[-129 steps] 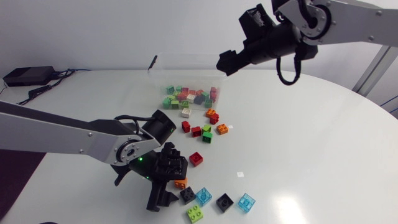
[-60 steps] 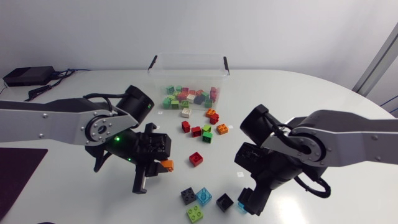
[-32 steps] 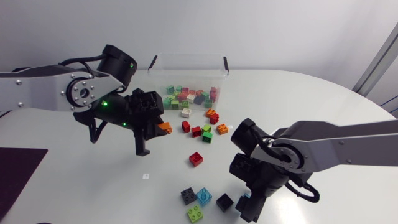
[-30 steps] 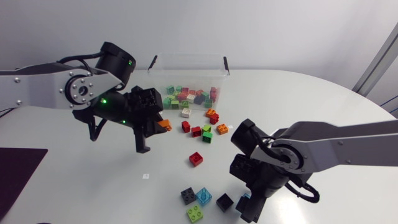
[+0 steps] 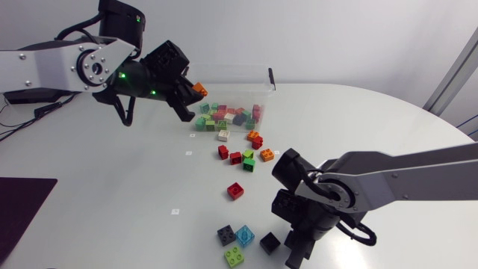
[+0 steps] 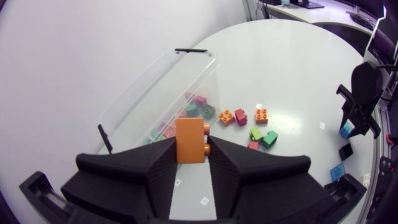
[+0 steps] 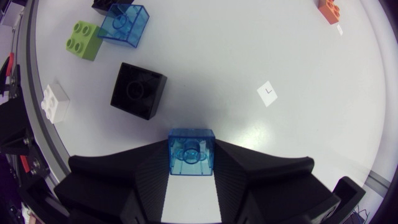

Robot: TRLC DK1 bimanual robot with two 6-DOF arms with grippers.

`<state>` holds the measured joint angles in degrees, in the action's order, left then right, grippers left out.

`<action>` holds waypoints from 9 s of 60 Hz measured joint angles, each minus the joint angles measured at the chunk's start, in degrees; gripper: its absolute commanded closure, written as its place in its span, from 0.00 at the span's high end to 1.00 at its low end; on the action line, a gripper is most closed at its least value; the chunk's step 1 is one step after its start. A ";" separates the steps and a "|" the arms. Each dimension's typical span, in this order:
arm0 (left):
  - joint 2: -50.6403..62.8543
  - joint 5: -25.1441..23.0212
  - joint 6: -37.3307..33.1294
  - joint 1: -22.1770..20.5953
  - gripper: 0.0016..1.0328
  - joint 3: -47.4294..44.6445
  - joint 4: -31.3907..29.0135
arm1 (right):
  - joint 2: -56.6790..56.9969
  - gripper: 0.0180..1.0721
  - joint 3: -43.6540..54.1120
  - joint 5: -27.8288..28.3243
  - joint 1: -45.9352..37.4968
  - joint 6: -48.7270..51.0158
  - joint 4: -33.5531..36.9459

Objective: Place the duplo bricks in the container

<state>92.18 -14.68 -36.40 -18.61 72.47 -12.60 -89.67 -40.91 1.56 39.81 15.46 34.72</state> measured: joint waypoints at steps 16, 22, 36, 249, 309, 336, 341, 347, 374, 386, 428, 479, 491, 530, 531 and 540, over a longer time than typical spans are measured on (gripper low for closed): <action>10.84 -0.02 7.02 2.84 0.24 10.32 2.75 | 3.34 0.27 -3.74 -0.35 -2.36 1.16 5.20; 14.03 -0.02 9.16 2.73 0.24 13.77 3.69 | 4.37 0.27 -7.13 0.13 -3.91 1.31 6.05; 21.88 0.50 12.48 2.54 0.24 23.69 3.69 | 5.77 0.28 -13.09 2.60 -7.32 1.73 6.54; 4.90 3.45 3.52 -26.95 0.50 -25.53 -6.64 | 18.73 0.95 -17.92 15.17 -26.45 2.43 -5.75; -1.95 3.61 5.16 -28.68 0.24 -33.20 -7.02 | 12.15 0.90 -2.32 6.49 0.00 0.70 1.53; -1.27 2.82 5.14 -19.54 0.24 -33.18 -7.17 | 3.96 0.86 -2.49 5.64 4.74 -3.98 -0.68; -1.27 2.78 5.11 -16.31 0.24 -33.09 -7.23 | 2.86 0.86 -2.64 5.42 5.20 -4.42 -1.57; -1.40 2.80 4.90 -12.28 0.24 -33.00 -7.48 | 0.66 0.86 -3.06 5.20 5.51 -4.81 -2.62; -16.00 2.69 4.68 -6.10 0.24 -33.51 -11.13 | -3.54 0.28 -4.46 3.96 5.42 -4.81 -4.72; -17.14 -0.57 5.14 -0.42 0.24 -30.32 -8.07 | -1.25 0.28 -6.16 3.89 2.38 -4.79 -2.51; 4.42 -3.32 18.14 7.67 0.24 0.15 5.33 | 2.51 0.28 -22.45 3.96 -5.09 -4.35 1.14; 26.93 1.73 21.42 2.78 0.96 30.53 2.93 | 0.72 0.28 -31.12 6.19 -10.75 -3.28 -0.20; 20.28 1.92 21.33 2.40 0.96 21.53 3.02 | -2.69 0.28 -39.19 7.65 -13.86 -3.26 -0.44; -6.49 -4.81 3.93 -2.05 0.96 -14.32 -1.25 | -22.32 0.28 -64.00 10.64 -18.60 -3.74 -2.19; -6.88 -4.90 3.61 -2.16 0.96 -14.84 -1.27 | -22.82 0.28 -64.63 10.67 -18.64 -3.74 -2.19; -11.19 -6.64 0.57 -3.82 0.96 -19.47 -2.12 | -26.99 0.28 -68.98 11.28 -19.32 -3.74 -2.36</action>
<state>80.99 -21.32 -35.83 -22.44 52.99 -14.72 -116.66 -109.89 12.84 20.49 11.73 32.36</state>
